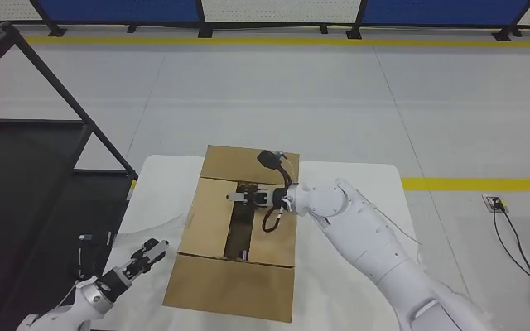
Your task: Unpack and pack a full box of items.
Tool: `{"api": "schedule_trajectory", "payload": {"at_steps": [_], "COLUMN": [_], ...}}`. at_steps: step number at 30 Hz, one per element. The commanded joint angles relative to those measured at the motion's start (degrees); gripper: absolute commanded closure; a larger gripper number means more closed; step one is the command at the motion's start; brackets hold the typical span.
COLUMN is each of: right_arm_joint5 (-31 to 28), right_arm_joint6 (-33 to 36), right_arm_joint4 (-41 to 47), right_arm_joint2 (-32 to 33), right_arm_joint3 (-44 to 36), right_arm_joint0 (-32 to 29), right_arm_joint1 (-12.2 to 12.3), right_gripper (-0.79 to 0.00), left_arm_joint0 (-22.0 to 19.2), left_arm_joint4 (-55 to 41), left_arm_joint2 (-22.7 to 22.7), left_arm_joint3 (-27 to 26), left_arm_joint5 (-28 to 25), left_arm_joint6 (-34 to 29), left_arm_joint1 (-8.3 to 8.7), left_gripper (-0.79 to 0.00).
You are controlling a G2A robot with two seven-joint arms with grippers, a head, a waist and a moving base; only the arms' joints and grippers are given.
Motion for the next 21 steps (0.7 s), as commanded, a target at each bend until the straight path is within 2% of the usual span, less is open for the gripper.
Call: {"api": "schedule_trajectory", "payload": {"at_steps": [1, 11, 21], "right_arm_joint5": [0.5, -0.24, -1.75], "right_arm_joint6": [-0.86, -3.26, -1.65], "right_arm_joint4": [0.98, 4.28, 6.0], "right_arm_joint2": [-0.15, -1.46, -2.84], "right_arm_joint3": [0.93, 7.76, 13.01], "right_arm_joint0": [-0.25, 0.53, 1.85], "right_arm_joint1": [-0.56, -3.99, -7.44], "right_gripper": [-0.785, -0.785, -0.785], "left_arm_joint0": [-0.61, -2.88, -2.13], "left_arm_joint4": [0.73, 2.3, 2.07], "left_arm_joint2": [1.15, 4.77, 5.39], "left_arm_joint3": [0.5, 1.97, 1.24], "left_arm_joint5": [0.72, 0.58, -1.68], "left_arm_joint6": [0.79, -0.88, -3.86], "left_arm_joint1": [-0.17, -0.59, -0.61], "left_gripper": [-0.785, -0.785, -0.785]}}
